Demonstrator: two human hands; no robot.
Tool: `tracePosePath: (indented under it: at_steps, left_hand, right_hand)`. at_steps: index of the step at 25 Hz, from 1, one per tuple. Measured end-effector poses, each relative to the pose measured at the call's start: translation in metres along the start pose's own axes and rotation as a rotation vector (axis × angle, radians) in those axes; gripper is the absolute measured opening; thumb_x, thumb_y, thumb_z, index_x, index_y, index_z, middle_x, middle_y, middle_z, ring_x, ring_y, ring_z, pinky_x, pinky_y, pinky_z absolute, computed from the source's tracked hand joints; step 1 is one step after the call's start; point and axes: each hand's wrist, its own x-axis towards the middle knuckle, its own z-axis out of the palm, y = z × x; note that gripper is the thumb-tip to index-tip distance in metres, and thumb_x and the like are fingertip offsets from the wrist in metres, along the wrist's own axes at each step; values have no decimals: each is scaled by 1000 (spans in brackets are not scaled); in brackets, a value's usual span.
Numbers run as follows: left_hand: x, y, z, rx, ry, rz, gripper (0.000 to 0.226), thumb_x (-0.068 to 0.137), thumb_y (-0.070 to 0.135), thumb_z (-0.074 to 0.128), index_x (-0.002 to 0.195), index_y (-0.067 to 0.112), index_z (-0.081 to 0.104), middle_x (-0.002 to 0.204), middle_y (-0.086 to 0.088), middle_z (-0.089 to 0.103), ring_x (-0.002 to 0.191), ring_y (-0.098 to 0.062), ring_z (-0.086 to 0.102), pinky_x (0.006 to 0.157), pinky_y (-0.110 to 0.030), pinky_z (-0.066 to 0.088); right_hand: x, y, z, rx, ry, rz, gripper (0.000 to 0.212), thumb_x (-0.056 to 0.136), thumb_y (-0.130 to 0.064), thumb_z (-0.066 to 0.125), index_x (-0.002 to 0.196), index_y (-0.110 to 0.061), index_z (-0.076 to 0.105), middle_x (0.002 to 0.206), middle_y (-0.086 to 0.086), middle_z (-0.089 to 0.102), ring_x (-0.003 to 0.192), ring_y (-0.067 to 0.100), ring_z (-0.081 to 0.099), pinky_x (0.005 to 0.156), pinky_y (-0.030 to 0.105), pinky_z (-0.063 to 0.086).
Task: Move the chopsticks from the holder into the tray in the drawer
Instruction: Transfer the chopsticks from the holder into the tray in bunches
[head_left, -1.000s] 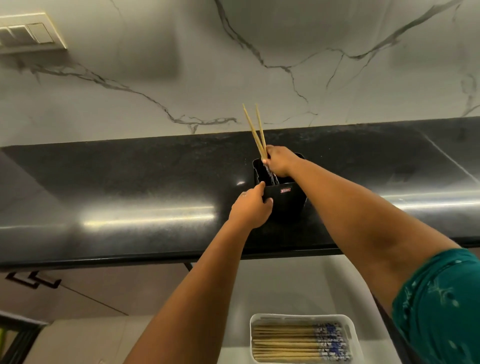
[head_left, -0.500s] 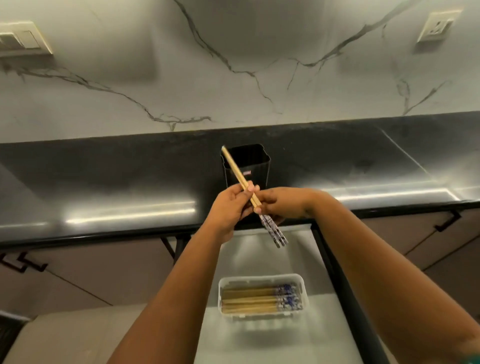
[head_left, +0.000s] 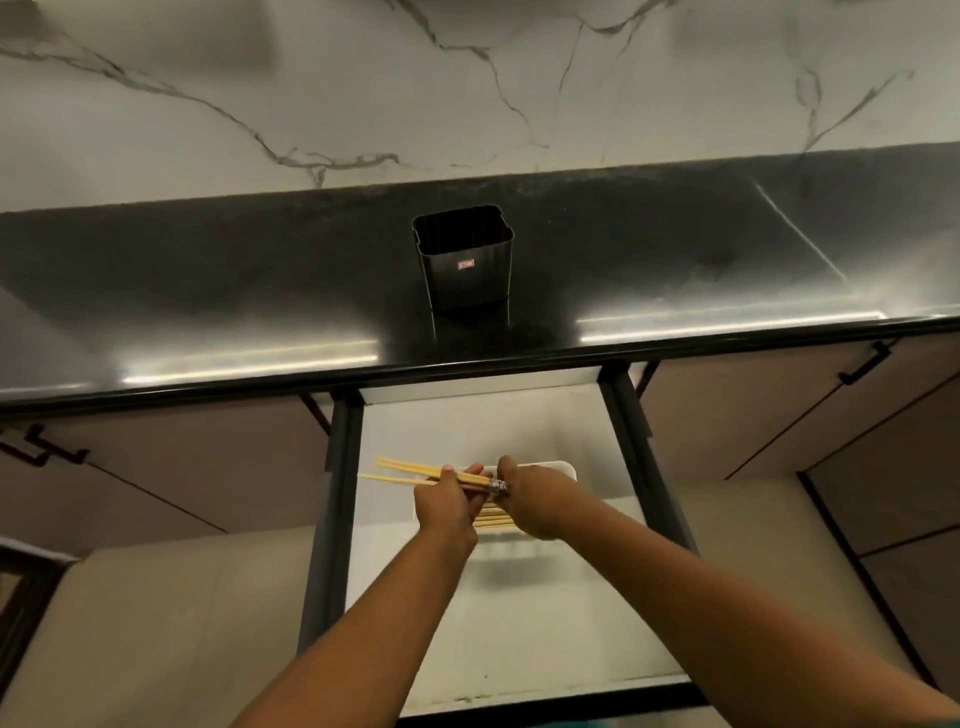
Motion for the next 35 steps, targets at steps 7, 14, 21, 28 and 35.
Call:
tracePosePath:
  at_steps: [7,14,21,28,35]
  left_hand:
    - [21,-29,-23,26,49,-5,33,90,-3,56,122,-2,49,109,-24,63,94,-36,65,69,-41,58]
    - [82,16,-73,344,209,93,20,89,-2,55,97,16,50,105,-14,60,80,-19,58,70,-28,49]
    - [110,3,-91,1031,-100,-30,38,102,23,37,140,20,35,138,-8,47,119,-25,48,96,-37,43]
    - [123,5,-92,1046,-126,-33,41,99,10,39,140,20,36,133,-6,50,101,-16,44,83,-30,41]
    - [113,-2,-99,1740,-171,701,52,93,18,52,142,17,34,147,-10,39,136,-28,35,115,-44,12]
  right_hand:
    - [6,21,59,-233,167,-171,33,94,-16,43,127,-13,44,115,9,65,95,29,67,75,42,56]
    - [38,75,69,-247,152,-126,37,99,-41,36,126,-20,49,123,3,61,108,23,57,92,35,44]
    - [66,70,86,-389,-16,5,41,95,-28,42,135,-17,40,136,7,48,125,27,45,105,40,36]
    - [67,72,86,-164,65,129,50,84,-10,65,130,-14,45,134,7,47,122,25,48,100,36,44]
    - [54,81,82,62,108,232,31,96,-14,48,126,-13,54,133,6,51,114,24,56,94,37,51]
